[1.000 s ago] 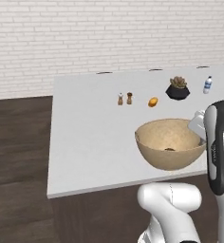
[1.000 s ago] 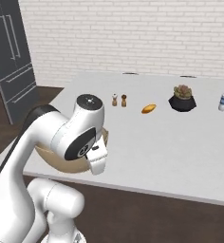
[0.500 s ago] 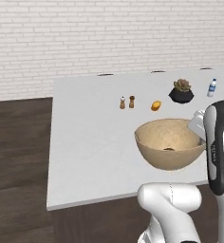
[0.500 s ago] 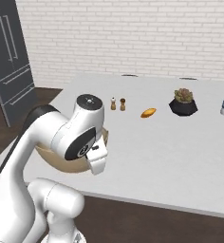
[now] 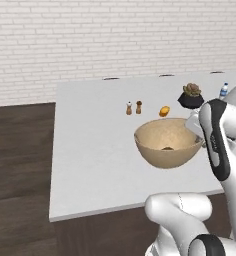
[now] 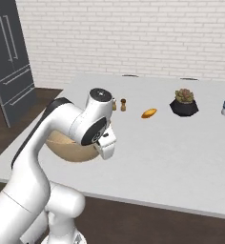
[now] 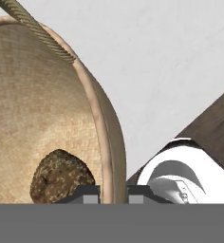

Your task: Open the cabinet, pick up the bread from the cabinet and place it in the basket. Then move the basket to the dining counter.

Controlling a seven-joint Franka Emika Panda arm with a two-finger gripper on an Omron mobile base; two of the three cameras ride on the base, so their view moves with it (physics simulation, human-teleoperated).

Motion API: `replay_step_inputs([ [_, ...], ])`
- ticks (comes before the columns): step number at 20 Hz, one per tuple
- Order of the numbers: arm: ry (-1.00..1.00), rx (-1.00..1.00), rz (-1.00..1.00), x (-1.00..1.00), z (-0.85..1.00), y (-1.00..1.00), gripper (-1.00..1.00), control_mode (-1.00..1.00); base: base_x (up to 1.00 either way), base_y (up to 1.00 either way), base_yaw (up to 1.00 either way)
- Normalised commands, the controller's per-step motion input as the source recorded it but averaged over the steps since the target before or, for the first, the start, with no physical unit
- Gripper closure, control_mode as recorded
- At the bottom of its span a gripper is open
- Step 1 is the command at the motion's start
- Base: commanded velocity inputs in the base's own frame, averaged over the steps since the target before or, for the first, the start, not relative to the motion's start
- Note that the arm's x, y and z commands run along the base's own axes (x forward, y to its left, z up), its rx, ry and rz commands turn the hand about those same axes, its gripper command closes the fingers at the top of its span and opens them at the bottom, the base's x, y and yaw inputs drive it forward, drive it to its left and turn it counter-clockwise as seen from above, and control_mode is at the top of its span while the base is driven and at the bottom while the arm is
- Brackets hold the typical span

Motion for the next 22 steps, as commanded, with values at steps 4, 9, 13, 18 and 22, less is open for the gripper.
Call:
replay_step_inputs([
  [4, 0.0, 0.0, 0.17, 1.0, -0.43, -0.02, 1.0, -1.0, 0.0, 0.0, 0.0],
  [9, 0.01, 0.0, 0.15, 1.0, -0.57, 0.0, 1.0, -1.0, 0.0, 0.0, 0.0],
  [13, 0.0, 0.0, 0.14, 0.98, -0.62, 0.0, 1.0, -1.0, 0.0, 0.0, 0.0],
  [18, 0.0, 0.0, 0.1, 0.39, -0.48, 0.0, 1.0, -1.0, 0.0, 0.0, 0.0],
  [22, 0.0, 0.0, 0.01, 0.11, -0.37, 0.0, 1.0, -1.0, 0.0, 0.0, 0.0],
])
